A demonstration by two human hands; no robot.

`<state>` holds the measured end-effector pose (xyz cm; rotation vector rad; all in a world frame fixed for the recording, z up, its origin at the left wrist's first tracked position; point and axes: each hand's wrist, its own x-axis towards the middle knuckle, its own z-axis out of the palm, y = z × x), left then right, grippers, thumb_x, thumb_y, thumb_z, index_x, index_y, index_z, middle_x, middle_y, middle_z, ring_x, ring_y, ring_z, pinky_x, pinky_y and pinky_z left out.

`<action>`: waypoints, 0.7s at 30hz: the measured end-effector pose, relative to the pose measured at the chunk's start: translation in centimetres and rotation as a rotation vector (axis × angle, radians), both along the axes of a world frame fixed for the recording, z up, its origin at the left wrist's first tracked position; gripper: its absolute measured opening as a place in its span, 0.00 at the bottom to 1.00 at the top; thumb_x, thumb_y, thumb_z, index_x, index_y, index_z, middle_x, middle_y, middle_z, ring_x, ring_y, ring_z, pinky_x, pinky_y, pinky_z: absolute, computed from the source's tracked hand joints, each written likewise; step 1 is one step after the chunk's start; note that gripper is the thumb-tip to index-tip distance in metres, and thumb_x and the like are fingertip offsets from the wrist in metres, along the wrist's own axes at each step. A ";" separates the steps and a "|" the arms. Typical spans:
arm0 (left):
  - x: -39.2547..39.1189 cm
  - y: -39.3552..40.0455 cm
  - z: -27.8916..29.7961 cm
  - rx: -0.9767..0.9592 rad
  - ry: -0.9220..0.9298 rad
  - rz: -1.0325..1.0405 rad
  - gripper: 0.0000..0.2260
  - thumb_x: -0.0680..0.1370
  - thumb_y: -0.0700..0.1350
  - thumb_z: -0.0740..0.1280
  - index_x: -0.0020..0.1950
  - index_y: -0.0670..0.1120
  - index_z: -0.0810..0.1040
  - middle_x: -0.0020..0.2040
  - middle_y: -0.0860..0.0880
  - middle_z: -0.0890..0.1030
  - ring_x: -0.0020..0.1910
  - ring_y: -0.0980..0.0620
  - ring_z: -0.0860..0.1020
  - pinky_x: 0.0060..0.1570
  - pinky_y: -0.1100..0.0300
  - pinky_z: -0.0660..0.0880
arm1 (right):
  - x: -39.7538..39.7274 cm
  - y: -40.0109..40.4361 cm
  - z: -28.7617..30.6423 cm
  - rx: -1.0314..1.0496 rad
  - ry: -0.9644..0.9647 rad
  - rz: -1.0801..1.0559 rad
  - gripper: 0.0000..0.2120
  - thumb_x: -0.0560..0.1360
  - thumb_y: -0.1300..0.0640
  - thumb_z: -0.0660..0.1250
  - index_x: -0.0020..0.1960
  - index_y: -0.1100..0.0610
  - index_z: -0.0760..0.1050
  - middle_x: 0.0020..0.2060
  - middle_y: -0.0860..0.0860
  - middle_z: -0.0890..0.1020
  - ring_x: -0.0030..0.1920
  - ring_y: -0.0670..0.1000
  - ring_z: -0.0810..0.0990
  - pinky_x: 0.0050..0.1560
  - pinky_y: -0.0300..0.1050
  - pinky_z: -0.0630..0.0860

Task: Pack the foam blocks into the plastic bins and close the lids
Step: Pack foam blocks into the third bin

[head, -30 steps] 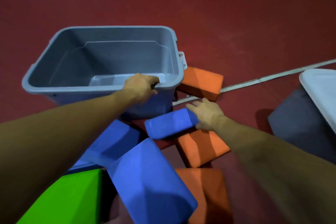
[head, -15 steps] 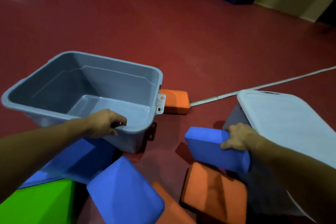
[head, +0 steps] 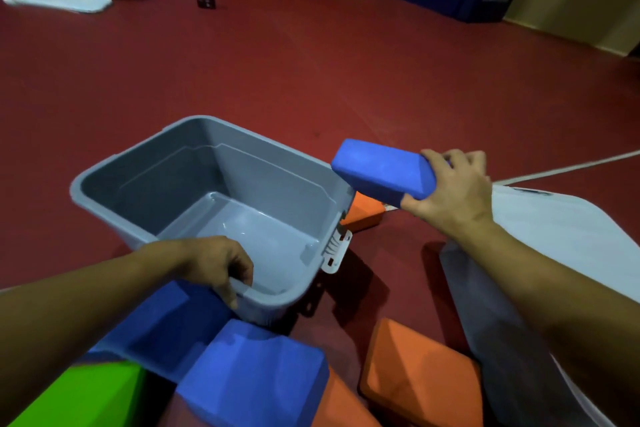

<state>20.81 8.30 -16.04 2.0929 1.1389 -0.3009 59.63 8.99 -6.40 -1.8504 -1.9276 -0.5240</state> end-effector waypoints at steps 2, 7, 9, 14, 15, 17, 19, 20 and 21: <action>0.4 0.1 0.4 -0.034 -0.012 0.082 0.14 0.65 0.55 0.80 0.47 0.54 0.83 0.43 0.60 0.84 0.44 0.61 0.80 0.49 0.66 0.76 | -1.6 0.1 0.5 0.045 -0.033 0.038 0.38 0.57 0.37 0.67 0.65 0.51 0.74 0.52 0.53 0.76 0.53 0.61 0.69 0.42 0.57 0.76; 1.3 0.3 0.9 0.360 -0.164 0.384 0.25 0.65 0.59 0.79 0.58 0.53 0.79 0.47 0.56 0.82 0.45 0.57 0.80 0.48 0.64 0.75 | -5.1 0.1 0.6 0.099 -0.093 0.162 0.38 0.58 0.37 0.66 0.65 0.51 0.75 0.53 0.52 0.76 0.52 0.60 0.70 0.41 0.53 0.74; 2.0 0.4 1.9 0.627 -0.293 0.475 0.34 0.63 0.58 0.80 0.66 0.53 0.73 0.54 0.51 0.79 0.50 0.51 0.77 0.52 0.57 0.74 | -6.5 0.1 0.2 0.083 -0.112 0.219 0.38 0.58 0.36 0.65 0.65 0.52 0.75 0.53 0.53 0.77 0.52 0.60 0.71 0.41 0.52 0.73; 4.8 0.3 4.9 0.993 -0.240 0.426 0.51 0.58 0.64 0.79 0.77 0.61 0.58 0.72 0.47 0.64 0.68 0.42 0.64 0.57 0.41 0.69 | -9.6 0.0 -1.7 0.065 -0.140 0.468 0.39 0.58 0.42 0.70 0.66 0.58 0.75 0.53 0.55 0.78 0.51 0.61 0.71 0.45 0.56 0.75; 5.4 0.4 5.0 0.980 -0.209 0.379 0.52 0.59 0.65 0.78 0.78 0.62 0.55 0.71 0.49 0.66 0.67 0.43 0.65 0.55 0.43 0.69 | -10.2 0.1 -2.2 0.054 -0.130 0.533 0.41 0.58 0.43 0.71 0.68 0.61 0.73 0.53 0.55 0.78 0.51 0.61 0.71 0.46 0.57 0.75; 6.1 0.5 4.5 0.912 -0.185 0.321 0.49 0.63 0.65 0.75 0.78 0.63 0.51 0.59 0.51 0.73 0.58 0.45 0.70 0.49 0.48 0.72 | -11.0 0.2 -3.4 0.022 -0.089 0.647 0.44 0.60 0.46 0.73 0.71 0.67 0.68 0.54 0.58 0.78 0.52 0.61 0.72 0.52 0.57 0.75; 6.1 0.4 3.6 0.884 -0.169 0.327 0.46 0.63 0.65 0.69 0.77 0.64 0.52 0.49 0.50 0.73 0.48 0.45 0.73 0.44 0.49 0.74 | -11.0 0.5 -4.5 -0.048 0.010 0.677 0.47 0.63 0.49 0.76 0.74 0.69 0.62 0.60 0.60 0.77 0.58 0.62 0.74 0.60 0.54 0.74; 5.9 0.3 3.0 0.871 -0.165 0.360 0.45 0.62 0.64 0.68 0.77 0.64 0.53 0.47 0.49 0.73 0.46 0.44 0.74 0.43 0.51 0.74 | -10.8 0.7 -5.0 -0.098 0.072 0.666 0.49 0.63 0.49 0.78 0.75 0.68 0.59 0.64 0.60 0.76 0.62 0.61 0.74 0.63 0.52 0.74; 5.6 0.2 2.6 0.852 -0.173 0.407 0.45 0.61 0.62 0.67 0.77 0.64 0.53 0.45 0.48 0.74 0.44 0.43 0.75 0.42 0.54 0.72 | -10.6 1.0 -5.4 -0.161 0.124 0.644 0.51 0.64 0.47 0.78 0.77 0.66 0.56 0.68 0.59 0.73 0.66 0.59 0.73 0.65 0.50 0.72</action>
